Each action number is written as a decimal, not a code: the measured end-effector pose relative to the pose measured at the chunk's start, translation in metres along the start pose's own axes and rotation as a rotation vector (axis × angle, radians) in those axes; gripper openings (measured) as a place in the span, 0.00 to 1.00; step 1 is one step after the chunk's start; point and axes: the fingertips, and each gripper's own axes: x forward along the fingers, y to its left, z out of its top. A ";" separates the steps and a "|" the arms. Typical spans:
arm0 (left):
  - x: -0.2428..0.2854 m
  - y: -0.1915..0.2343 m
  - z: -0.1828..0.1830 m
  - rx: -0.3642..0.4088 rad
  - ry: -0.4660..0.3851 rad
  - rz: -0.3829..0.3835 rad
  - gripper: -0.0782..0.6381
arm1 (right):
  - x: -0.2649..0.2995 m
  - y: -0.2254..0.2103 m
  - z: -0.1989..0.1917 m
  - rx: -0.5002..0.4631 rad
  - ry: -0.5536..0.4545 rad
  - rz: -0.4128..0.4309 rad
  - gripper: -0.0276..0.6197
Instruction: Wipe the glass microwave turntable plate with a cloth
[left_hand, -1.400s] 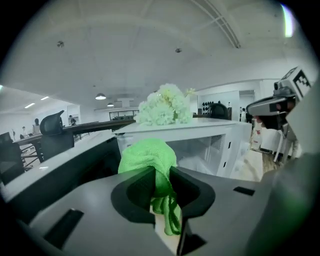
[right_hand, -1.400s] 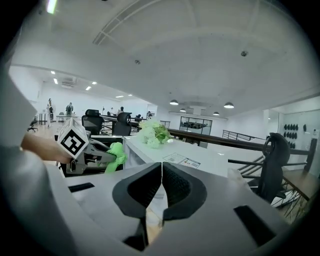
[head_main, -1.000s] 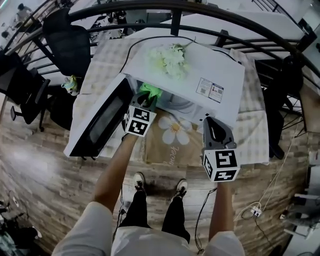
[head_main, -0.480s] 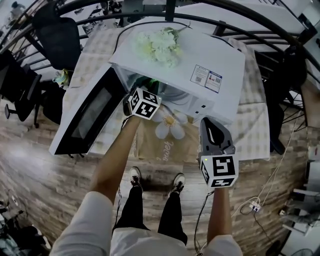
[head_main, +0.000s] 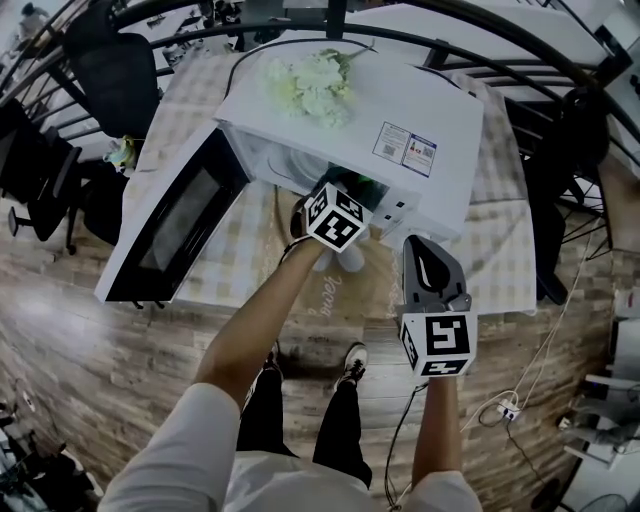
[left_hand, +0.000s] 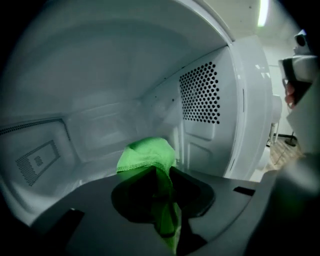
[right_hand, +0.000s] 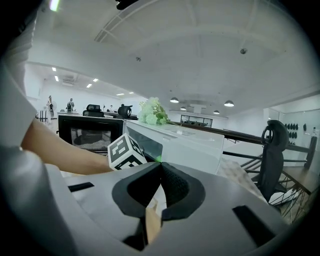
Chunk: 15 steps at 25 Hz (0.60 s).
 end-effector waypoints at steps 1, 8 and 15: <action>0.002 -0.006 0.003 -0.015 -0.005 -0.019 0.23 | -0.001 -0.001 0.000 0.003 0.000 -0.002 0.06; -0.015 0.028 0.010 -0.057 -0.092 0.008 0.23 | -0.005 0.001 -0.001 0.072 -0.002 0.029 0.06; -0.046 0.149 -0.036 -0.002 0.045 0.364 0.23 | 0.006 0.006 -0.008 0.000 0.031 0.018 0.06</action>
